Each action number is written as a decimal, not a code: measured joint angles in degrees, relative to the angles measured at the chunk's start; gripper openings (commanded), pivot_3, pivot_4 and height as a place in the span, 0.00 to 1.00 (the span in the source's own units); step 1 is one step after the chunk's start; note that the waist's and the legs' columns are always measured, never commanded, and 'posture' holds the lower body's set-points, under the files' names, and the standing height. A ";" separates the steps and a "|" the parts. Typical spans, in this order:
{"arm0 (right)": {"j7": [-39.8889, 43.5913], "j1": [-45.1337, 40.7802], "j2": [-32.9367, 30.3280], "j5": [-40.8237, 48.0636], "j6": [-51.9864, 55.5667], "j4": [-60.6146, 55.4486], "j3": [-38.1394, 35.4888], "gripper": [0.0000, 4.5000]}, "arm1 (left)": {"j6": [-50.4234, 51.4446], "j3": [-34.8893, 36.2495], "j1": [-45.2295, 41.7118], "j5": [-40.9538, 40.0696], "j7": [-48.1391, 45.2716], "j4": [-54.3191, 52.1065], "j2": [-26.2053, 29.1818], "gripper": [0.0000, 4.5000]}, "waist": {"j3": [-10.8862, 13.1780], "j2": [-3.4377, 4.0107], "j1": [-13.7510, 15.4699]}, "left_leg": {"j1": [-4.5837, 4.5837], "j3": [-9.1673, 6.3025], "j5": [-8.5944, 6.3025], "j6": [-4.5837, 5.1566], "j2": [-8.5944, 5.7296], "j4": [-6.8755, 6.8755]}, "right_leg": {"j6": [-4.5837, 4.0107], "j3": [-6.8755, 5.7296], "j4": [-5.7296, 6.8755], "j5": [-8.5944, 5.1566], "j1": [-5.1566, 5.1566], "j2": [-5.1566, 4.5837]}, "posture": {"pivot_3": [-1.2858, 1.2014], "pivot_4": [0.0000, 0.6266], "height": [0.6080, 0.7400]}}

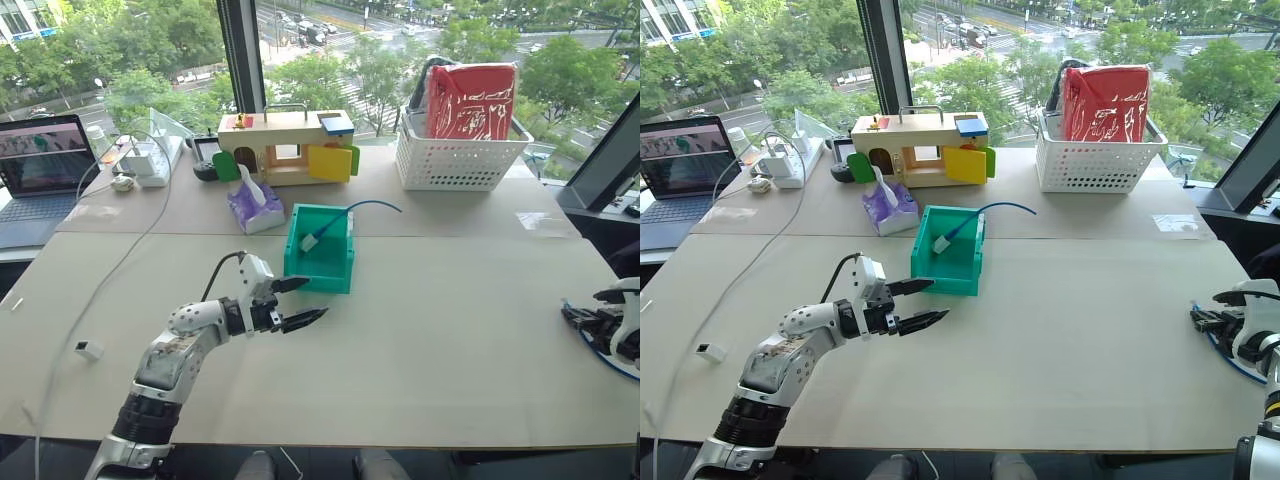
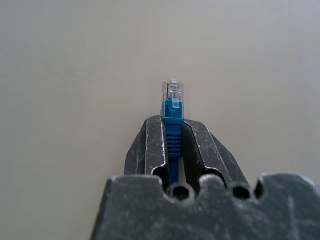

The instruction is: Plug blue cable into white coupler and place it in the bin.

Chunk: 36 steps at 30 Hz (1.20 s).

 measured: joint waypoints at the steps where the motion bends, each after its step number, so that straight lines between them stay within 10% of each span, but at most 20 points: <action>1: 1.63 1.62 0.00 0.71 0.39 -4.58 0.08 0.02 | 0.19 0.45 -0.04 -0.32 -0.46 0.01 0.42 0.87 | 0.01 0.02 -0.18 | 0.02 0.00 0.00 0.00 0.01 -0.01 | 0.01 0.00 0.03 0.00 0.00 0.01 | 0.52 0.24 1.00; 11: 10.67 10.03 1.89 6.17 12.79 -62.77 20.04 0.02 | 3.20 0.82 -1.81 -1.29 -3.95 0.09 3.55 0.87 | 0.10 0.09 0.91 | -0.26 -0.10 0.00 -0.01 0.06 0.07 | 0.03 -0.14 0.04 -0.02 -0.21 0.04 | 0.52 0.24 1.00; 19: 11.19 -1.07 12.80 -4.12 9.63 -64.21 38.97 0.02 | 4.17 -3.19 -4.32 1.82 -10.12 -3.47 12.30 0.87 | 0.21 -0.01 1.81 | -0.33 -0.11 0.00 -0.02 0.08 0.07 | -0.01 -0.21 0.04 -0.01 -0.30 0.04 | 0.52 0.24 1.00; 20: 11.45 -2.24 14.13 -4.82 8.61 -62.98 40.06 0.25 | 4.27 -3.74 -4.19 2.13 -10.59 -3.70 12.64 0.87 | 0.23 -0.05 1.93 | -0.36 -0.11 0.00 -0.02 0.08 0.08 | -0.02 -0.22 0.04 0.00 -0.30 0.03 | 0.52 0.24 1.00; 30: 16.91 -8.54 18.91 -8.32 5.69 -57.68 47.23 0.98 | 3.82 -6.99 -4.17 5.17 -13.18 -4.82 13.99 0.87 | 0.27 -0.10 1.88 | -0.37 -0.15 0.00 -0.02 0.10 0.08 | -0.27 -0.28 0.08 0.15 -0.33 0.05 | 0.52 0.24 1.00; 36: 16.64 -8.35 17.08 -1.67 13.67 -60.87 38.25 0.98 | 2.15 -8.10 -4.26 6.04 -15.31 -4.48 13.96 0.87 | 0.28 -0.11 1.93 | -0.37 -0.18 0.00 -0.02 0.10 0.07 | -0.38 -0.31 0.09 0.21 -0.31 0.05 | 0.52 0.24 1.00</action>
